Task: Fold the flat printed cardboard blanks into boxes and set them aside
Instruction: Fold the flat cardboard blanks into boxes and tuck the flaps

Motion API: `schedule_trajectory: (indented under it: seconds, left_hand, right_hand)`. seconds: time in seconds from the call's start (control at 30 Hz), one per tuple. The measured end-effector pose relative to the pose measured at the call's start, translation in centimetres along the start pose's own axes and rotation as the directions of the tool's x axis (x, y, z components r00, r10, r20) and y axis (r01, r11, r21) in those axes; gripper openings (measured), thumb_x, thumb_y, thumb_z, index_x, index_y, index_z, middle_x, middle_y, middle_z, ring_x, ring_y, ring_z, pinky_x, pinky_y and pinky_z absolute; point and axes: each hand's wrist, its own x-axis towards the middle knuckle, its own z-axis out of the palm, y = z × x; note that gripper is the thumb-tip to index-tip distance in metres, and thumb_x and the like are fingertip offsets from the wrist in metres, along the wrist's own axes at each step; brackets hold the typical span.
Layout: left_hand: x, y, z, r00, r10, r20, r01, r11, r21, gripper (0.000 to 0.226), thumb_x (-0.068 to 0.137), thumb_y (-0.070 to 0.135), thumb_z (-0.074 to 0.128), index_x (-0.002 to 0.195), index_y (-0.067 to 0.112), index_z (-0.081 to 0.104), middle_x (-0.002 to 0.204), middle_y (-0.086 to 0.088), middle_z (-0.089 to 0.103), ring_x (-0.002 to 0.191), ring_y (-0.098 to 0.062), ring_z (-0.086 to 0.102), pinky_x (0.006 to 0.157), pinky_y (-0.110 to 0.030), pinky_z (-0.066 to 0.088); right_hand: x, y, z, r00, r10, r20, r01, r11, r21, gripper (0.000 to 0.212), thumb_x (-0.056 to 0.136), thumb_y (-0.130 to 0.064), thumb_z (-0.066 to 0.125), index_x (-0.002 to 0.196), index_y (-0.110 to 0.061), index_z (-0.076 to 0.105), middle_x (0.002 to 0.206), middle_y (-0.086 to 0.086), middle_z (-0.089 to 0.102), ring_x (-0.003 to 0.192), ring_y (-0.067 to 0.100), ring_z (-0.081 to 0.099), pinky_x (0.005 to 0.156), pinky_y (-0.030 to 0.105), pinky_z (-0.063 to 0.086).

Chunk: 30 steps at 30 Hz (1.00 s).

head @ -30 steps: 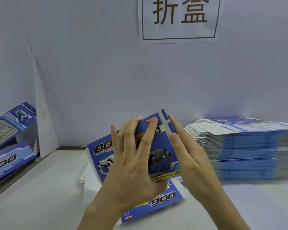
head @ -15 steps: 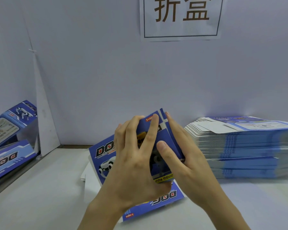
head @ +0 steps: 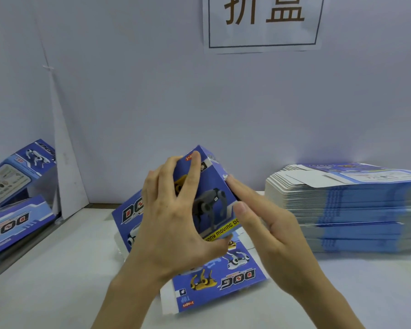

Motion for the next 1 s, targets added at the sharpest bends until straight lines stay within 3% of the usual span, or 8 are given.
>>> schedule_trajectory:
  seconds: [0.2, 0.33, 0.47, 0.6, 0.7, 0.87, 0.93, 1.0]
  left_hand:
    - [0.3, -0.7, -0.1, 0.998, 0.054, -0.021, -0.052, 0.997, 0.058, 0.112, 0.060, 0.070, 0.059, 0.149, 0.008, 0.031, 0.138, -0.021, 0.037, 0.121, -0.040, 0.038, 0.098, -0.055, 0.042]
    - [0.4, -0.9, -0.5, 0.994, 0.107, -0.016, -0.106, 0.993, 0.044, 0.111, 0.061, 0.069, 0.060, 0.148, 0.007, 0.030, 0.138, -0.022, 0.038, 0.122, -0.041, 0.038, 0.100, -0.055, 0.041]
    - [0.7, -1.7, -1.2, 0.982, 0.189, -0.001, -0.189, 0.982, -0.013, 0.115, 0.056, 0.059, 0.071, 0.149, 0.008, 0.027, 0.144, -0.018, 0.032, 0.130, -0.038, 0.033, 0.104, -0.056, 0.039]
    - [0.5, -1.8, -1.7, 0.980, 0.197, 0.037, -0.194, 0.979, -0.060, 0.114, 0.055, 0.058, 0.067, 0.149, 0.007, 0.027, 0.147, -0.014, 0.029, 0.136, -0.034, 0.027, 0.109, -0.062, 0.028]
    - [0.4, -1.4, -1.8, 0.958, 0.269, 0.100, -0.266, 0.963, -0.040, 0.112, 0.056, 0.059, 0.065, 0.149, 0.009, 0.027, 0.146, -0.014, 0.030, 0.139, -0.030, 0.026, 0.118, -0.050, 0.008]
    - [0.2, 0.1, -0.6, 0.946, 0.275, 0.171, -0.276, 0.961, -0.016, 0.109, 0.064, 0.061, 0.065, 0.152, 0.018, 0.018, 0.156, -0.015, 0.019, 0.147, -0.031, 0.013, 0.119, -0.052, -0.003]
    - [-0.1, 0.4, 0.4, 0.974, 0.170, 0.153, -0.169, 0.985, -0.020, 0.112, 0.069, 0.061, 0.070, 0.154, 0.025, 0.007, 0.160, -0.015, -0.005, 0.148, -0.027, -0.010, 0.119, -0.050, -0.007]
    - [-0.2, 0.7, 0.9, 0.990, -0.035, 0.137, 0.058, 0.984, -0.171, 0.114, 0.070, 0.069, 0.063, 0.148, 0.040, -0.015, 0.152, 0.005, -0.038, 0.139, -0.005, -0.034, 0.116, -0.038, -0.008]
  right_hand:
    - [-0.1, 1.4, 1.5, 1.000, -0.014, -0.014, 0.014, 1.000, 0.010, 0.042, 0.094, -0.028, 0.053, 0.135, -0.036, 0.048, 0.141, -0.023, 0.051, 0.135, -0.007, 0.039, 0.115, 0.034, 0.034]
    - [-0.3, 1.8, 1.7, 0.999, -0.033, -0.014, 0.033, 0.999, 0.005, 0.036, 0.093, -0.033, 0.056, 0.128, -0.042, 0.051, 0.135, -0.040, 0.045, 0.134, -0.014, 0.035, 0.112, 0.017, 0.031]
    - [-0.4, 1.7, 1.7, 1.000, -0.009, 0.001, 0.009, 0.999, 0.054, 0.037, 0.085, -0.035, 0.061, 0.121, -0.046, 0.060, 0.143, -0.030, 0.045, 0.134, -0.014, 0.034, 0.102, 0.004, 0.033]
    - [-0.1, 1.4, 0.8, 0.994, 0.105, 0.019, -0.107, 0.984, 0.144, 0.034, 0.072, -0.048, 0.075, 0.106, -0.055, 0.069, 0.144, -0.027, 0.044, 0.131, -0.019, 0.032, 0.104, 0.018, 0.043]
    - [0.2, 1.4, -0.3, 0.986, 0.156, 0.057, -0.162, 0.978, 0.134, 0.034, 0.069, -0.037, 0.079, 0.099, -0.043, 0.065, 0.115, -0.026, 0.066, 0.114, -0.003, 0.059, 0.085, 0.021, 0.053]
    - [0.7, 2.1, -1.7, 0.958, 0.287, 0.029, -0.284, 0.924, 0.256, 0.078, 0.060, -0.026, 0.082, 0.126, -0.043, 0.044, 0.108, -0.010, 0.069, 0.097, 0.011, 0.069, 0.073, 0.027, 0.058]
    - [0.8, 2.4, -2.0, 0.952, 0.291, -0.096, -0.258, 0.931, 0.259, 0.101, 0.055, -0.027, 0.094, 0.133, -0.048, 0.034, 0.117, -0.005, 0.064, 0.099, 0.010, 0.069, 0.077, 0.027, 0.058]
    - [0.9, 2.7, -2.0, 0.936, 0.276, -0.219, -0.220, 0.943, 0.250, 0.113, 0.051, -0.034, 0.093, 0.140, -0.050, 0.025, 0.120, -0.006, 0.060, 0.092, 0.006, 0.070, 0.074, 0.023, 0.057]
